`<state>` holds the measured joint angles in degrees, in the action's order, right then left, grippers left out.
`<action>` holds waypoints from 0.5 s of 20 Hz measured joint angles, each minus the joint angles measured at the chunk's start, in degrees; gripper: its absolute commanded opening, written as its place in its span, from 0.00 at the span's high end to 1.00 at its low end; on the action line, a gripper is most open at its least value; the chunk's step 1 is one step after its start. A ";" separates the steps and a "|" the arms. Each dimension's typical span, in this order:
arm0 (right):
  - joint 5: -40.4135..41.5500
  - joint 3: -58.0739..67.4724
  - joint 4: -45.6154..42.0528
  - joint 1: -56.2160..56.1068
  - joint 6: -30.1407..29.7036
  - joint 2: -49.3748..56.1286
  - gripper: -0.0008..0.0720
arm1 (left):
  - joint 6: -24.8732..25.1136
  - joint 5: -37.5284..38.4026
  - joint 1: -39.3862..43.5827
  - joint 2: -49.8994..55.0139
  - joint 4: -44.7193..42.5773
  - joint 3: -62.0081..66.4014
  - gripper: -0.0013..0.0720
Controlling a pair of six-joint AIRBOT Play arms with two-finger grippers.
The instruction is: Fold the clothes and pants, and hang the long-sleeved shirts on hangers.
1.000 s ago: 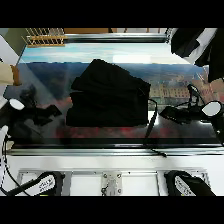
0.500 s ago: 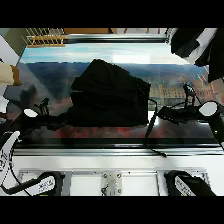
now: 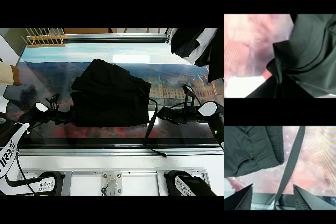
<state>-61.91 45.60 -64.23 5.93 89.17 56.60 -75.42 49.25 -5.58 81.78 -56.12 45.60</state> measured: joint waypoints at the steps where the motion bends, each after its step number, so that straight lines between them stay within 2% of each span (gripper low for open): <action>1: 0.22 -0.50 0.00 0.00 0.74 0.00 0.27 | 0.00 -0.04 0.09 -1.05 0.04 0.09 0.97; 6: 5.68 -7.34 2.25 -0.15 9.09 0.81 0.27 | 0.00 1.33 0.33 -7.08 0.50 0.28 0.97; 10: 14.36 -11.23 9.79 -3.43 9.33 4.92 0.27 | -0.02 2.03 0.35 -9.68 0.63 0.28 0.97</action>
<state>-47.55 34.37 -54.43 2.50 98.50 61.52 -75.44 51.29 -5.23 72.10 -55.48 45.89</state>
